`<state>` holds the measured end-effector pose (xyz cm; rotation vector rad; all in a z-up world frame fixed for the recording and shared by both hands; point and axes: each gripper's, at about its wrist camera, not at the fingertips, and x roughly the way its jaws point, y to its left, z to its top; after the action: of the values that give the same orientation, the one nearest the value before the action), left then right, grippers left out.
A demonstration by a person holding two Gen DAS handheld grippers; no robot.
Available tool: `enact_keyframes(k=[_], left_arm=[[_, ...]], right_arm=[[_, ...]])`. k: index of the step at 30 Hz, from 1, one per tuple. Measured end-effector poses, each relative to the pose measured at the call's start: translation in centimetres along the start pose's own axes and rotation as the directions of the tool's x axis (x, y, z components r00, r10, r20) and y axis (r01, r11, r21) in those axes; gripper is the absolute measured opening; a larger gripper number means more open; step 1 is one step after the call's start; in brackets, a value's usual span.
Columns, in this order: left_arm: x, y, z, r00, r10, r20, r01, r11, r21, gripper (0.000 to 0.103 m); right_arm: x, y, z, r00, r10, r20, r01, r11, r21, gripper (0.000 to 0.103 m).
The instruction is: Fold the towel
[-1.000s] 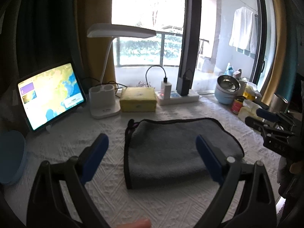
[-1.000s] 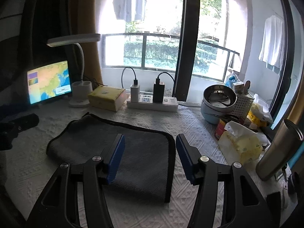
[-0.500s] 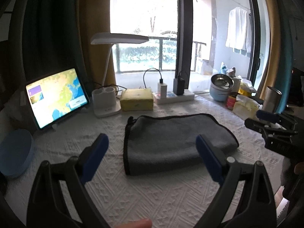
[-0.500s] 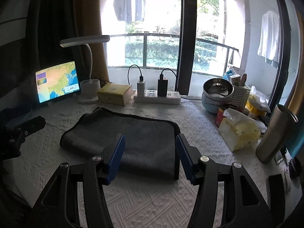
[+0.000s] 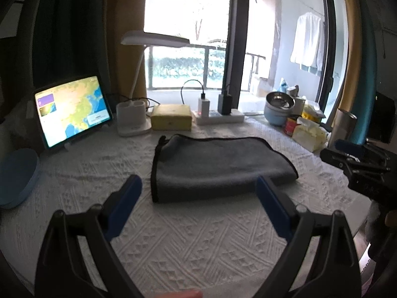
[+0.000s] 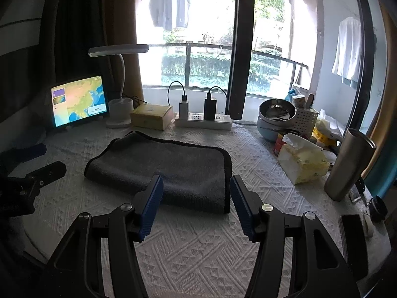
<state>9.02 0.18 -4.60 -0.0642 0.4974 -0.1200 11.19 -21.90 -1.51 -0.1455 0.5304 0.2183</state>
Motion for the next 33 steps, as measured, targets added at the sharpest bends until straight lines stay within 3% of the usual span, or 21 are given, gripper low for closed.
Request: enact_keyframes(k=[16,33], left_arm=[[-4.7,0.1,1.5,0.986,-0.001,0.166,-0.003,1.0,0.025,0.094],[-9.8,-2.4,3.1,0.939,-0.021,0.342,-0.011,0.996,0.092,0.094]], right_arm=[[-4.8,0.9,0.6,0.993,-0.005,0.116,0.006,1.0,-0.015,0.059],[-9.9,-0.2,1.4,0.961,-0.039,0.274,0.038,0.999,0.008,0.06]])
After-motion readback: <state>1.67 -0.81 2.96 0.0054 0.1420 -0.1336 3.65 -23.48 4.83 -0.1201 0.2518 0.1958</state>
